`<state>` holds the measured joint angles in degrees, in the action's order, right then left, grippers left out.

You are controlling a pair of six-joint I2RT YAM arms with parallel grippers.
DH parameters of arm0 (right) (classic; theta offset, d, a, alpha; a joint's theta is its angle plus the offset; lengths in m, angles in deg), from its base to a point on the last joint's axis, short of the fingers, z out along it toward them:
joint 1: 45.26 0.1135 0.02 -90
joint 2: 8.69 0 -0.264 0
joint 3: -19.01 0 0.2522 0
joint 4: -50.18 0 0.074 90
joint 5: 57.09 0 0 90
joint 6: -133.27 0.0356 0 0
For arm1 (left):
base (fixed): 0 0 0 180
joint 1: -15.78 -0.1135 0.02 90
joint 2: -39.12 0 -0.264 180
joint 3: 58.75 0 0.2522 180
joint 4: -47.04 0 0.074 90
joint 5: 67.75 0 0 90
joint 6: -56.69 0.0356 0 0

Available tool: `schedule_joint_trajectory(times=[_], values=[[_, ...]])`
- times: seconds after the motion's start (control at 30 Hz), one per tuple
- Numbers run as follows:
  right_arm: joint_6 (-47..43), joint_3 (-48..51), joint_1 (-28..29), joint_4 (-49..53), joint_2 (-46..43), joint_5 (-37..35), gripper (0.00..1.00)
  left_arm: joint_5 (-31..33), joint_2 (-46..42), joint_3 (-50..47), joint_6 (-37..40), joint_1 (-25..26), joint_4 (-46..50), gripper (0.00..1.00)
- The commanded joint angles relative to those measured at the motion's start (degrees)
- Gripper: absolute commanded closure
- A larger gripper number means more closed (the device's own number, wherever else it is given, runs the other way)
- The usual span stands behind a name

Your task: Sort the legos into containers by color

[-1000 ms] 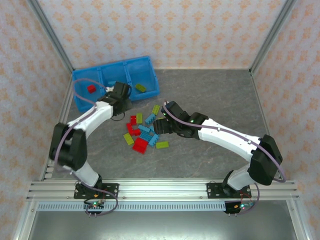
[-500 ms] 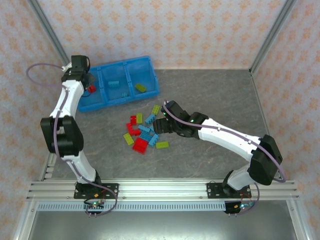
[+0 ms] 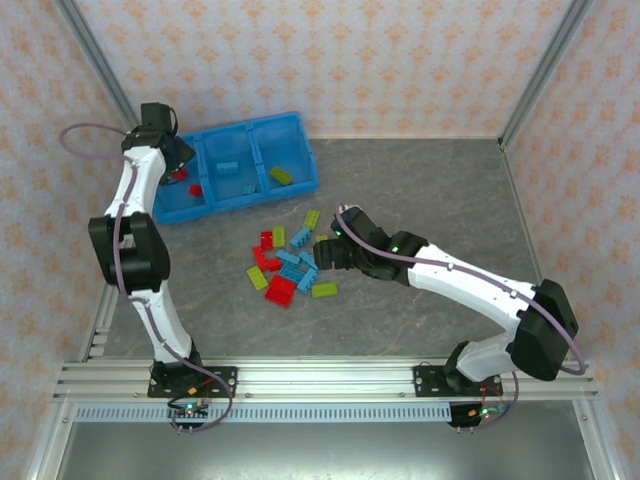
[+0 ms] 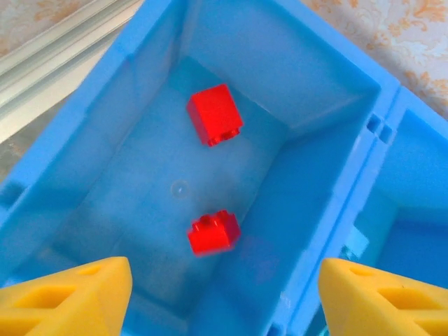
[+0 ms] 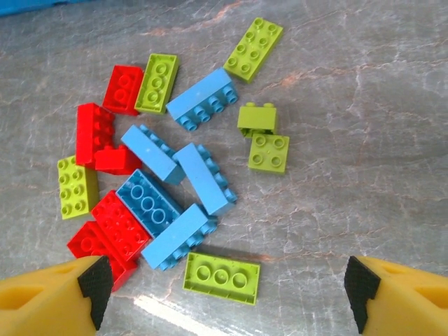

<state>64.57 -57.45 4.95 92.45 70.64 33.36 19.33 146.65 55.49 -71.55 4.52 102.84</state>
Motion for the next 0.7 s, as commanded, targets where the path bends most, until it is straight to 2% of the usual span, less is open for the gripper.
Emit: schedule_joint_trajectory(times=[0.0,0.13,0.2,0.3,0.4,0.47,0.57,0.67], values=[[3.55,0.67,-2.32,-2.33,0.97,-4.21,0.1,-4.31,-14.3,-7.09,-0.99,3.43,-2.23,0.32],[6.37,0.57,-6.91,-6.78,4.56,1.76,0.09,-3.48,-27.75,-16.13,4.68,14.25,-2.04,0.35],[7.15,-0.89,-8.25,-8.7,7.59,3.88,0.09,-2.85,-33.24,-19.52,9.96,22.23,-0.88,0.35],[7.17,-7.81,-8.55,-4.91,14.95,0.81,0.1,-4.43,-37.78,-20.31,19.52,30.72,5.42,0.35],[7.51,-16.99,-8.56,0.17,24.32,-1.58,0.14,-9.42,-41.69,-20.61,29.24,32.72,12.98,0.31],[7.91,-20.92,-8.56,-0.01,29.12,-1.98,0.15,-8.38,-44.8,-22.64,34.17,32.72,14.85,0.3],[7.98,-28.38,-8.55,1.62,37.06,-4.64,0.15,-4.91,-49.56,-29.33,38.24,32.71,11.96,0.29],[6.36,-38.26,-8.56,7.08,45.19,-7.5,0.18,-9.36,-52.96,-35.61,40.08,32.71,7.14,0.25]])
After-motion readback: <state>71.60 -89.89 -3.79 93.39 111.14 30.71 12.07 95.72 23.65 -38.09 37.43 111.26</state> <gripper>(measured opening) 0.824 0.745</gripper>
